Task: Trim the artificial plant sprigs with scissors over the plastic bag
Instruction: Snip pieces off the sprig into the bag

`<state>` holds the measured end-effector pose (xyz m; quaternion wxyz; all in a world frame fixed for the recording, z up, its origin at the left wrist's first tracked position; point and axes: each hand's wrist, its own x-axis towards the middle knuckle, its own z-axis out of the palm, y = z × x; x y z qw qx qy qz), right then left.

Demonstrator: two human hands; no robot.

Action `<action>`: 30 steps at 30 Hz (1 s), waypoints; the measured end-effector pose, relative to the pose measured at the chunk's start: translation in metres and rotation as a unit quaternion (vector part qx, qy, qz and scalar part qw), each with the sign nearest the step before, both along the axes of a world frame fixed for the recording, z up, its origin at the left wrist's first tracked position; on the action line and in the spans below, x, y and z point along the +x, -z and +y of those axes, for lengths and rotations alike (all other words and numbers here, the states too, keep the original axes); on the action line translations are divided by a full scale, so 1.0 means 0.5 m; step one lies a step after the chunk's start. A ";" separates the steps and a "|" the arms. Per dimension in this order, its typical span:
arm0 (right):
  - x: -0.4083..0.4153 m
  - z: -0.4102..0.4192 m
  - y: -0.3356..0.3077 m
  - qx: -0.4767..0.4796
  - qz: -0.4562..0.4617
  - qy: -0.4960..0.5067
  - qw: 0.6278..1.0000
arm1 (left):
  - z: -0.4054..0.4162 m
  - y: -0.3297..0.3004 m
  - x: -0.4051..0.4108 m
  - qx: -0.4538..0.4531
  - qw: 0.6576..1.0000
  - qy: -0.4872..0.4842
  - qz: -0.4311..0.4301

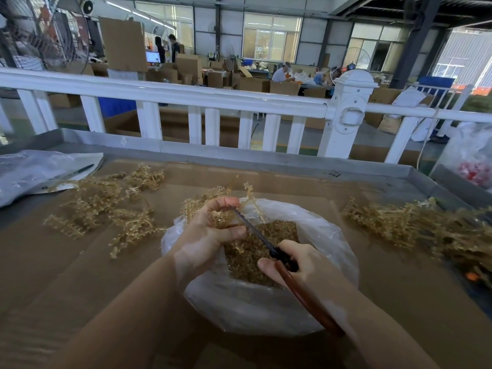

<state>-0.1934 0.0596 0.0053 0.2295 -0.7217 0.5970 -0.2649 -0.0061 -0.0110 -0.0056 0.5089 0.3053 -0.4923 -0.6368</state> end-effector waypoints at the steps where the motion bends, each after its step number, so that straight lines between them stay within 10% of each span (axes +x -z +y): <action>1: 0.000 -0.001 0.000 0.002 -0.001 0.000 1.000 | 0.000 0.000 0.000 0.000 1.000 0.001 -0.002; 30: 0.005 0.003 -0.003 -0.016 0.031 0.018 0.999 | 0.005 -0.006 0.003 0.000 1.000 0.006 0.011</action>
